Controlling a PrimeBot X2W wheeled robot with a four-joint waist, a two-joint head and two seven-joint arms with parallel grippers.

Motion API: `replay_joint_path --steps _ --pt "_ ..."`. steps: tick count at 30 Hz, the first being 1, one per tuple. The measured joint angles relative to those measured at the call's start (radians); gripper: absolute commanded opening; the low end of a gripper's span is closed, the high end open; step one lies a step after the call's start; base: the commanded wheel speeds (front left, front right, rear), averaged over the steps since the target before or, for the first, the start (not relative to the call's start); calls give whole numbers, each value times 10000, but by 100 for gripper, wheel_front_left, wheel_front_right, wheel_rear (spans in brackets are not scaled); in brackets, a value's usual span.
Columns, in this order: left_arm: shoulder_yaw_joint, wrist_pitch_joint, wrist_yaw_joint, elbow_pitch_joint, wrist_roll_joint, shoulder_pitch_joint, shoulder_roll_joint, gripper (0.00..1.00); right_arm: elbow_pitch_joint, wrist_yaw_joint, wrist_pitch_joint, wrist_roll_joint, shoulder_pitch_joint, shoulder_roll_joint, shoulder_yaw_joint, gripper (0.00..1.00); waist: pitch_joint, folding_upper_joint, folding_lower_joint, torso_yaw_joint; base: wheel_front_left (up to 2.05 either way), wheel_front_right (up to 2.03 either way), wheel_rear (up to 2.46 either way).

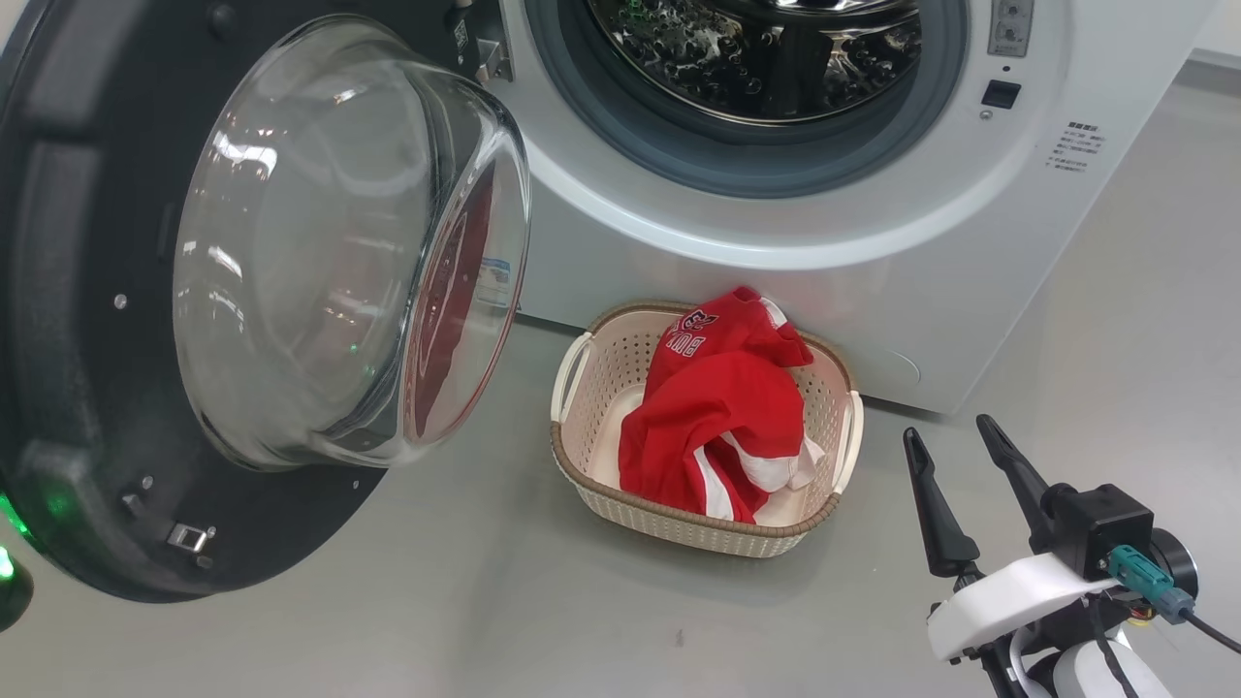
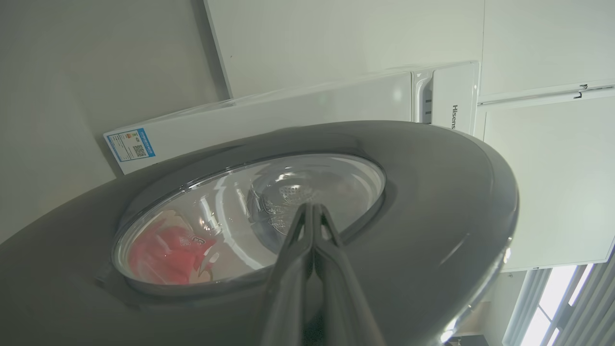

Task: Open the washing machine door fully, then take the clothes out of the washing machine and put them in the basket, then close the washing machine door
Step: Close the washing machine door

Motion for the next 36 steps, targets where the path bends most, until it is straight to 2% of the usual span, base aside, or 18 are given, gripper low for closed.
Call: replay_joint_path --steps 17,36 --pt "-410 1133 -222 -1582 -587 927 -690 0 58 0 -140 17 -5 167 2 100 -30 0 0 -845 0 0 0" --pt "-546 1404 -301 -2794 -685 1755 -1246 0 211 -2 -313 79 -92 276 21 100 -130 0 0 -1985 0 0 0"
